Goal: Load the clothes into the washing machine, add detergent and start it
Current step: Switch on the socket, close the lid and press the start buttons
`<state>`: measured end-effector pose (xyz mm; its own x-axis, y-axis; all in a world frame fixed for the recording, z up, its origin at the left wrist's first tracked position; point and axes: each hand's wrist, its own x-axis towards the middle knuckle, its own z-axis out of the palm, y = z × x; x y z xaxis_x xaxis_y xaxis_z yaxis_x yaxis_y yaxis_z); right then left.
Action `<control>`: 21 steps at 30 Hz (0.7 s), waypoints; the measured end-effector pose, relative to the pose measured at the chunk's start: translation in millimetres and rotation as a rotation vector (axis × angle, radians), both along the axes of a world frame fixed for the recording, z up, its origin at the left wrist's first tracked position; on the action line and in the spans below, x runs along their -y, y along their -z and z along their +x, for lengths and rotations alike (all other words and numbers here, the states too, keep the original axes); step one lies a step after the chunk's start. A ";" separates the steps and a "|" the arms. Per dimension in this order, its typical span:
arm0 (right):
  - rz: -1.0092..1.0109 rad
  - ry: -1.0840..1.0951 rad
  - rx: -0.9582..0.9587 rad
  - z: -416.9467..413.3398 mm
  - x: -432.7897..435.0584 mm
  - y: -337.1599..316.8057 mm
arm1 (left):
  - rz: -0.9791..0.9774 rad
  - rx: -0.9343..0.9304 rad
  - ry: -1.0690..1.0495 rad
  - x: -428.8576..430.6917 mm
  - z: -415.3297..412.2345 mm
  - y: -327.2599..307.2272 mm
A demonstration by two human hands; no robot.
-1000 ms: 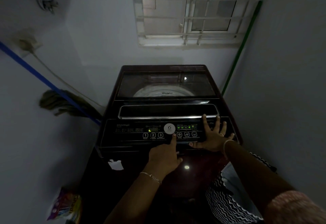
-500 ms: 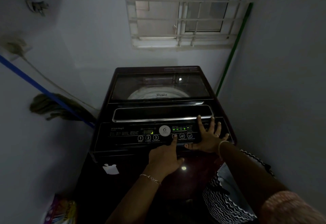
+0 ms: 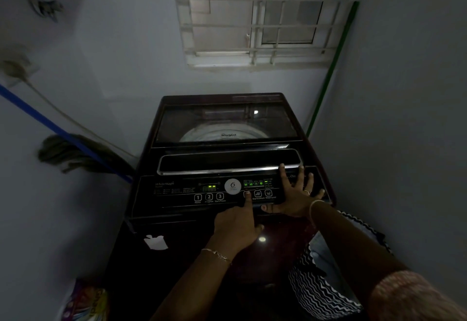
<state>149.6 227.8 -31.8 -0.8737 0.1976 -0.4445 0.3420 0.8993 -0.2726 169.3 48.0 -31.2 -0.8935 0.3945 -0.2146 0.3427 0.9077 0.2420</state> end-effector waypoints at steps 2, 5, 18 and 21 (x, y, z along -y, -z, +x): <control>-0.001 -0.005 0.001 0.3 -0.2 -0.6 | 0.000 0.006 0.004 0.0 0.1 -0.1; -0.005 -0.006 -0.002 -0.6 -0.4 0.3 | 0.002 0.010 0.011 0.2 -1.1 0.0; -0.038 0.006 -0.048 1.6 -2.7 5.2 | 0.038 0.015 0.009 2.9 -2.8 5.4; -0.039 0.004 -0.050 1.5 -2.9 5.1 | 0.058 0.012 0.015 3.9 -2.7 5.9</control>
<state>151.1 230.6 -36.9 -0.8942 0.1848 -0.4076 0.3309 0.8863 -0.3240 166.5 44.1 -37.1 -0.8847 0.4201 -0.2021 0.3529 0.8868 0.2984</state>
